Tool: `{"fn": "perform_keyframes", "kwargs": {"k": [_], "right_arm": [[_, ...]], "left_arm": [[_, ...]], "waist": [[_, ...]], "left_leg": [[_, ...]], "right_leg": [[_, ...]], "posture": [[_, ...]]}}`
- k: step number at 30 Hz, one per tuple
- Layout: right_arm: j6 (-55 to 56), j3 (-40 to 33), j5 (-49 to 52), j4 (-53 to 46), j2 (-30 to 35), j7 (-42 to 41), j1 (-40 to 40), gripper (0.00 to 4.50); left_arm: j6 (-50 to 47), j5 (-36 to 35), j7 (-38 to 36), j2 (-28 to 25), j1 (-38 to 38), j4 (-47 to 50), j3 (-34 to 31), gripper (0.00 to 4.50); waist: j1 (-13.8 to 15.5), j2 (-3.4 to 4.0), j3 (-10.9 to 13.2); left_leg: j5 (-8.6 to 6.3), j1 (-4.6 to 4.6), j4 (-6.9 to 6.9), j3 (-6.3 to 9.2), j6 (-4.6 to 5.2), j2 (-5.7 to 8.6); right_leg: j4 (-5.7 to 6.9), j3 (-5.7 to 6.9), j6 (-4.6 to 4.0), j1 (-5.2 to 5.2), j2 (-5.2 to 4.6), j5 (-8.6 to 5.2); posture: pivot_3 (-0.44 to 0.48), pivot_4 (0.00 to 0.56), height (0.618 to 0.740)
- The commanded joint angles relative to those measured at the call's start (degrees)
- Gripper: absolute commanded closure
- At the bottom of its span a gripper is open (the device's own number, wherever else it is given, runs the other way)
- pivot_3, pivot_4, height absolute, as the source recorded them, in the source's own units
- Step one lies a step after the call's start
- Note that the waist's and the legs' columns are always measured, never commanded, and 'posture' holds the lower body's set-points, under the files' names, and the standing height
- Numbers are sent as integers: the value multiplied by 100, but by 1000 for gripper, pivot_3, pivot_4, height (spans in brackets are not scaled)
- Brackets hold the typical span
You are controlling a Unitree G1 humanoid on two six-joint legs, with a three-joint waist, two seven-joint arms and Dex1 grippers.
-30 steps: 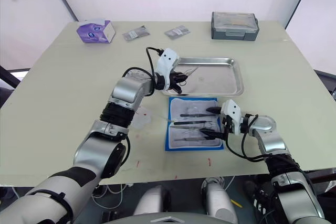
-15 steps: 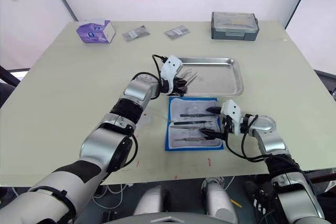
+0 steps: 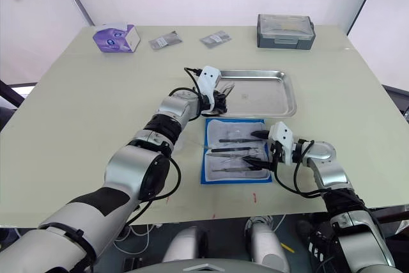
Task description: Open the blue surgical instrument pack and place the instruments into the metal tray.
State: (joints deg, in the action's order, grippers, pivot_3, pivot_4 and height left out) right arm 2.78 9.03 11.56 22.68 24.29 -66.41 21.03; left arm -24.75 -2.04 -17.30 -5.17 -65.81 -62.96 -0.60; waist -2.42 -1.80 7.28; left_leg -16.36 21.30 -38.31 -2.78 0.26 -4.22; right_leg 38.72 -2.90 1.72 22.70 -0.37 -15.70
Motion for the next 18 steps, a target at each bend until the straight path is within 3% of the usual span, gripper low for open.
{"fn": "perform_keyframes", "kwargs": {"k": [1, 18], "right_arm": [[-267, 469, -447, 452, -6, 15, -399, 0], [-253, 472, -452, 483, -17, 24, -398, 0]], "left_arm": [[146, -72, 176, 32, -218, -38, -164, 4483], [50, -34, 272, 153, -234, -20, -206, 4483]], "waist": [[1, 0, 0], [0, 0, 0]], "left_leg": [[0, 0, 0, 0, 0, 0], [0, 0, 0, 0, -1, 0]], "right_leg": [[0, 0, 0, 0, 0, 0], [0, 1, 1, 0, 0, 0]], "posture": [[0, 150, 731], [0, 150, 731]]}}
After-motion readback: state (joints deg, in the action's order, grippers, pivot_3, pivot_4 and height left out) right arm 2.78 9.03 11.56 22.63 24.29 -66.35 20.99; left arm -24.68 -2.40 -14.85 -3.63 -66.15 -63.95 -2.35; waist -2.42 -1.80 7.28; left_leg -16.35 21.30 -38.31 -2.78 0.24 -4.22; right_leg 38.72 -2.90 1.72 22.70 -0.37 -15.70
